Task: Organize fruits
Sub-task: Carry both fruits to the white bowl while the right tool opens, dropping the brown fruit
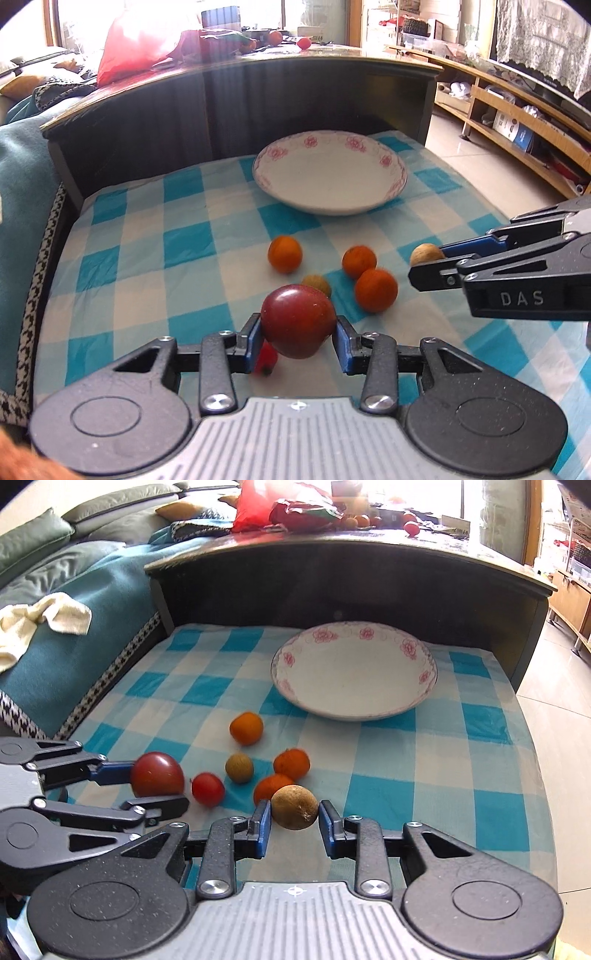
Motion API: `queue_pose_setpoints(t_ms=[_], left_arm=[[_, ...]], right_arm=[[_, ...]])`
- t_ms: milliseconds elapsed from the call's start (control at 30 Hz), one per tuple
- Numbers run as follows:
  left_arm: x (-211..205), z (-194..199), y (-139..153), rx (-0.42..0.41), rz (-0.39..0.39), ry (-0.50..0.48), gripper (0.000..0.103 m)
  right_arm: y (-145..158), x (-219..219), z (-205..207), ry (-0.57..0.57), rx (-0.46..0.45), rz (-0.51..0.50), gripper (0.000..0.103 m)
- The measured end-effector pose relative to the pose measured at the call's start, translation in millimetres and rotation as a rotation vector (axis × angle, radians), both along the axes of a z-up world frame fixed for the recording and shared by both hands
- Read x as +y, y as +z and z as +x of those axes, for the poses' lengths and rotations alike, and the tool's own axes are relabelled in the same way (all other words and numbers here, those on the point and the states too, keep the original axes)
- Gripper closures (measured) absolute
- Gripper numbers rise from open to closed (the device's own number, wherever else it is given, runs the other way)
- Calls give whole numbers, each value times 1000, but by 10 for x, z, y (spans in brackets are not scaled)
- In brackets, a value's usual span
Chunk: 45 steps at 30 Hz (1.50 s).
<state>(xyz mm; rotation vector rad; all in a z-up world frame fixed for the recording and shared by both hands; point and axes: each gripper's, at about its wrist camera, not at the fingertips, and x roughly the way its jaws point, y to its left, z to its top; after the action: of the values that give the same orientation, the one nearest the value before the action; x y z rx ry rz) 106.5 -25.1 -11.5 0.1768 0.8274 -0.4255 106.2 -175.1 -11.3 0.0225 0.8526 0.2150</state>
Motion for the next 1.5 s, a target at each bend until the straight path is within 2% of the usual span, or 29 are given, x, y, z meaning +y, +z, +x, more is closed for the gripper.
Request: queue_pose_setpoints(t_ms=[233,600,767,1067,1500], left_arm=[[-248,404,107,-38,-14,13,54],[-458,904,64,-41,-21,16,54],[-515,993,-11,-36,-5,5,54],[-528,1096,-63,-24,-23,14,54],[-506,1087,-25,-38,-28,25,52]], right_arm=[[153,-168,340,-57,-48,27,81],[75,-355,838,-94,-61,4,80],[11,-391,979,-101,-48,1,80],[-83,-445,1104,-104,-29,15,79],[-55,-458,1085,-110,-49,21,75]])
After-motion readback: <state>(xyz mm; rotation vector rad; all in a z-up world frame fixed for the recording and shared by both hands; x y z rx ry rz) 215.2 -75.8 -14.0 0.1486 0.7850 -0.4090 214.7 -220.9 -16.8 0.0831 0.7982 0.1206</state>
